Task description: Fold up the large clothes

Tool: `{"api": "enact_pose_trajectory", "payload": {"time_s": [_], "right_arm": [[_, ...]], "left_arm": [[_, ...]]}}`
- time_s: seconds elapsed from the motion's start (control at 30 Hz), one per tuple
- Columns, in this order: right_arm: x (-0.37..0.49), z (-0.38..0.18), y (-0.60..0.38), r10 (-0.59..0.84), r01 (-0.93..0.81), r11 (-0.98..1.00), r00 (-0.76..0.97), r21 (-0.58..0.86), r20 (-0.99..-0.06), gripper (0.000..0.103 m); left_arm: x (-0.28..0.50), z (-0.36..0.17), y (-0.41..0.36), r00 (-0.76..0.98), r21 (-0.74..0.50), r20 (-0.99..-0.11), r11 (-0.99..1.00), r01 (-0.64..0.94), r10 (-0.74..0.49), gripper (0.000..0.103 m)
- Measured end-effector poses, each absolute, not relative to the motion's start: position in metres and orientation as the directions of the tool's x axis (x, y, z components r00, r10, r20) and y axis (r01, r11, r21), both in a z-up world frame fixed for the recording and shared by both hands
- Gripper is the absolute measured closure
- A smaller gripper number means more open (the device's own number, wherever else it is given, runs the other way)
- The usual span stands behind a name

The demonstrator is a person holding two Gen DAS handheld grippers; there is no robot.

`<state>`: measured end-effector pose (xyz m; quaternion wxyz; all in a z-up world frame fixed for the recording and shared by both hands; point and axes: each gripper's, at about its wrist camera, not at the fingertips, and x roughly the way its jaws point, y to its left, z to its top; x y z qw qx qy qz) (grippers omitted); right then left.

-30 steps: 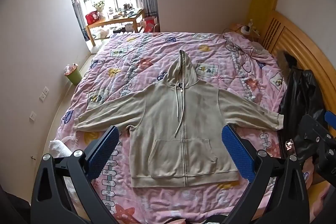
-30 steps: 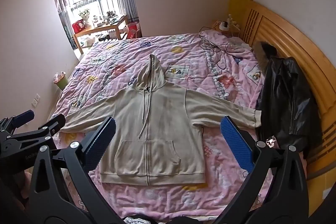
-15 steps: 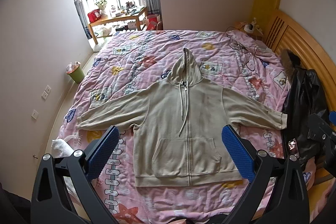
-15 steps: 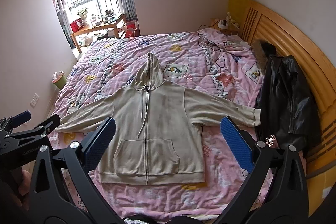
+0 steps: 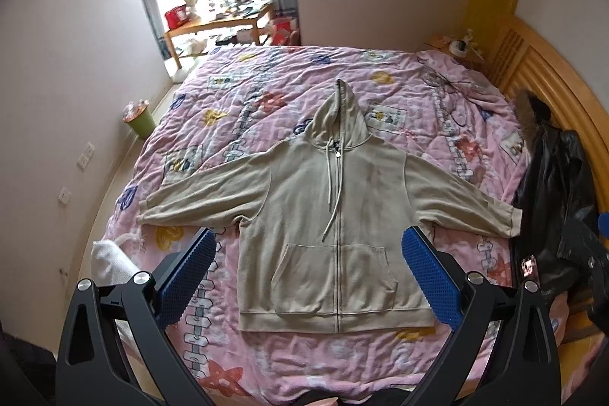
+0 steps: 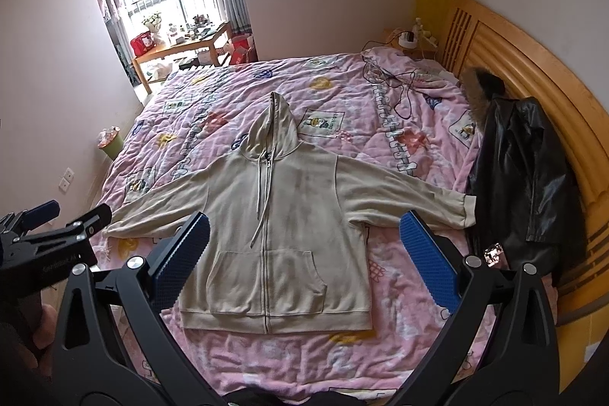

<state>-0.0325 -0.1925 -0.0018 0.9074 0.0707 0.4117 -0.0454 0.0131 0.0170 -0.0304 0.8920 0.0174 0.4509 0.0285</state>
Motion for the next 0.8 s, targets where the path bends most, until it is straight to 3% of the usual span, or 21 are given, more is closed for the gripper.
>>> {"api": "enact_pose_trajectory", "payload": {"time_s": [0.47,0.8], "right_arm": [[-0.028,-0.006,-0.255,0.053,0.101,0.984,0.631,0.149,-0.774,0.006],[-0.014,0.0,-0.277,0.019,0.145,0.979,0.641,0.146,-0.767,0.006]], "left_arm": [[-0.005,-0.014,-0.031,0.564,0.078,-0.815,0.99,-0.118,0.131,0.008],[0.014,-0.003,-0.012,0.576,0.09,-0.802,0.985,-0.15,0.161,0.008]]}}
